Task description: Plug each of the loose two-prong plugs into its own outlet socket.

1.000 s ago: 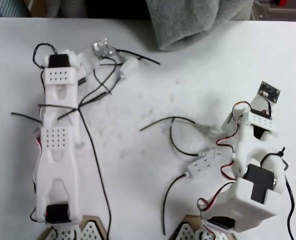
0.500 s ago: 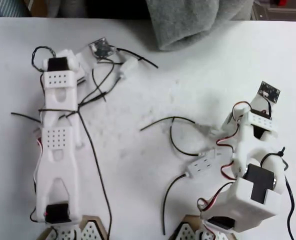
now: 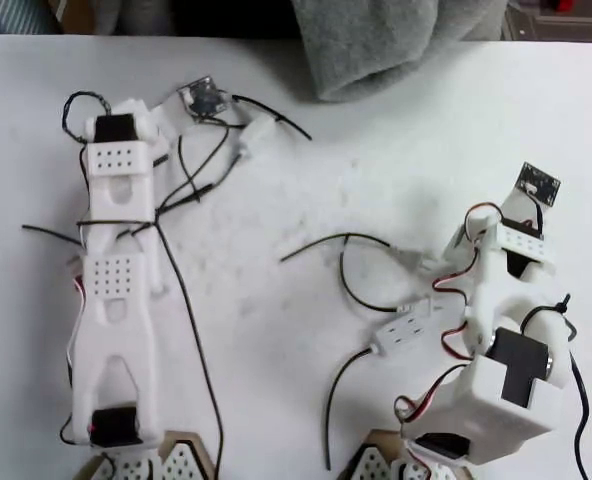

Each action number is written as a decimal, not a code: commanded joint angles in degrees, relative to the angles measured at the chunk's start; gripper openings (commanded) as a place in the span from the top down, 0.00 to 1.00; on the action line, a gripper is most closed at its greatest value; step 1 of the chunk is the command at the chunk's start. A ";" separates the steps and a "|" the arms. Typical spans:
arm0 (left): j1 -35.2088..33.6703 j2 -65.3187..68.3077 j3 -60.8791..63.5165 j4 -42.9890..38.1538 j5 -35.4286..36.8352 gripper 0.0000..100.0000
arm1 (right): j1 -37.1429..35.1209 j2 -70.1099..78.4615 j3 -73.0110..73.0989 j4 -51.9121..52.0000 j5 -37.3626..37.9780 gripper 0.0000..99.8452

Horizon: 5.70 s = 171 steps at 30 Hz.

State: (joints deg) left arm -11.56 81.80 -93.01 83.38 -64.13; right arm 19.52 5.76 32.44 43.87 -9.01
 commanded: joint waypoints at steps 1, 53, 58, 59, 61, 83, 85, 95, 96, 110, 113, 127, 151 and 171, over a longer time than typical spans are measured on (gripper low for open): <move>-0.31 -3.47 -2.73 9.23 0.00 0.98 | -0.13 -2.42 -0.26 -0.75 0.35 0.66; 24.40 -116.44 92.66 18.29 46.24 0.98 | -0.40 -2.42 -0.09 -0.31 0.35 0.66; 34.95 -117.05 100.40 12.04 59.08 0.98 | -0.22 -2.42 0.44 -0.40 0.35 0.66; 35.65 -117.05 101.71 10.55 59.16 0.98 | -0.22 -2.42 0.53 -0.40 0.35 0.66; 36.97 -116.53 105.23 8.18 59.43 0.98 | -0.13 -2.42 0.53 -0.40 0.35 0.66; 36.53 -116.53 155.16 -33.49 58.11 0.95 | -0.40 -2.42 0.53 -0.66 0.35 0.66; 34.15 -116.53 157.54 -35.08 55.65 0.93 | -0.48 -2.42 0.44 -0.66 0.35 0.66; 32.04 -117.05 156.31 -33.41 51.87 0.88 | -0.48 -2.42 0.44 -0.57 0.35 0.66; 32.04 -117.05 155.43 -31.74 51.78 0.85 | -0.48 -2.42 0.44 -0.57 0.44 0.66; 17.19 -116.97 146.11 -27.52 36.66 0.76 | -0.48 -2.42 0.44 -0.66 0.44 0.66; 8.22 -116.70 146.20 -31.12 31.30 0.76 | -0.57 -2.42 0.44 -0.75 0.44 0.66; 18.95 -117.05 145.85 -25.85 40.88 0.76 | -1.45 -2.42 0.44 -0.84 0.44 0.66; 29.41 -116.53 157.10 -34.73 43.25 0.76 | -1.36 -2.42 0.44 -0.84 0.44 0.66; 37.76 -92.26 140.92 -21.98 43.87 0.76 | -1.45 -2.42 0.44 -0.75 0.44 0.66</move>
State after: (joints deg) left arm 25.54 -18.15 55.38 58.15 -21.05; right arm 18.55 5.76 33.14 43.60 -9.01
